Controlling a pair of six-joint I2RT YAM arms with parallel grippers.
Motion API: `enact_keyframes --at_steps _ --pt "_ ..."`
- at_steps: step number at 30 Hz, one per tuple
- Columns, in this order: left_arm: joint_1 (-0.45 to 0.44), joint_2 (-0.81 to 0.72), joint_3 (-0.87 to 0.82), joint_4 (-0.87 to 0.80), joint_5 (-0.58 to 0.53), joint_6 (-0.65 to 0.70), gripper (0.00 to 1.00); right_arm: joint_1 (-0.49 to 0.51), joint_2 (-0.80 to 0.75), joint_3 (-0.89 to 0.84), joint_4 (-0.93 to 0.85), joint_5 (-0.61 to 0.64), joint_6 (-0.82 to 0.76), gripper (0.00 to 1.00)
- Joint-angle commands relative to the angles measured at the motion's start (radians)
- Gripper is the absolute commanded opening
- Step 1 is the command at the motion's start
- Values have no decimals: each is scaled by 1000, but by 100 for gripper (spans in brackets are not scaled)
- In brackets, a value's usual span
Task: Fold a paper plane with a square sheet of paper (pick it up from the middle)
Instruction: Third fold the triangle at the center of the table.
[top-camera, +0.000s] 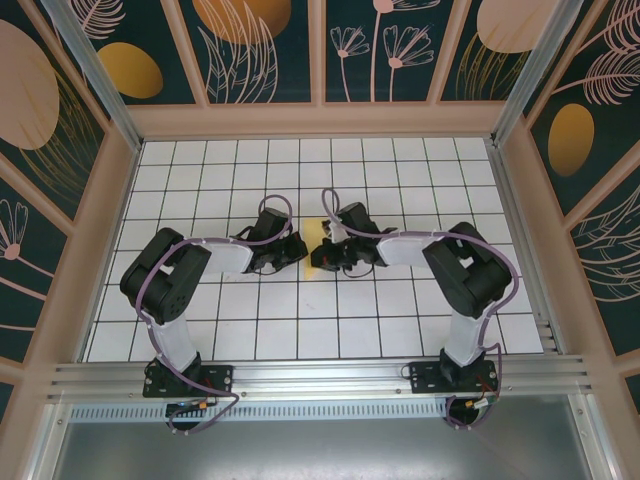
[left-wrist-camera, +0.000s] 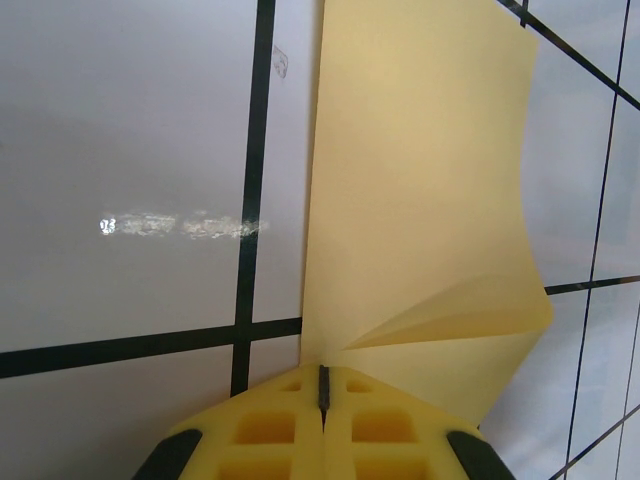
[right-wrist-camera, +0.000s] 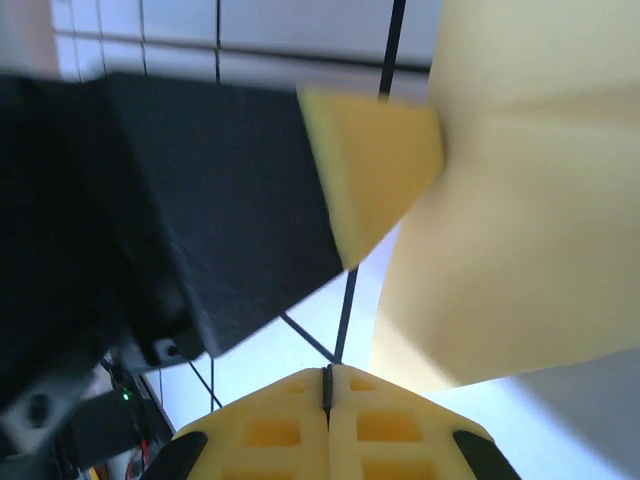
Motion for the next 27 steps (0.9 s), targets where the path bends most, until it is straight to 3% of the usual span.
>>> enact_keyframes --at_steps 1,20,24,27 --pt "1 30 -7 -51 -64 17 0 -39 3 -8 -10 31 -7 2" --pt "1 33 60 -79 -51 65 2 -58 100 32 -54 76 31 1" --pt "1 7 75 -71 -49 70 6 -57 99 22 -48 83 65 1" --pt "1 -60 46 -38 -44 55 18 -57 99 19 -47 90 100 1"
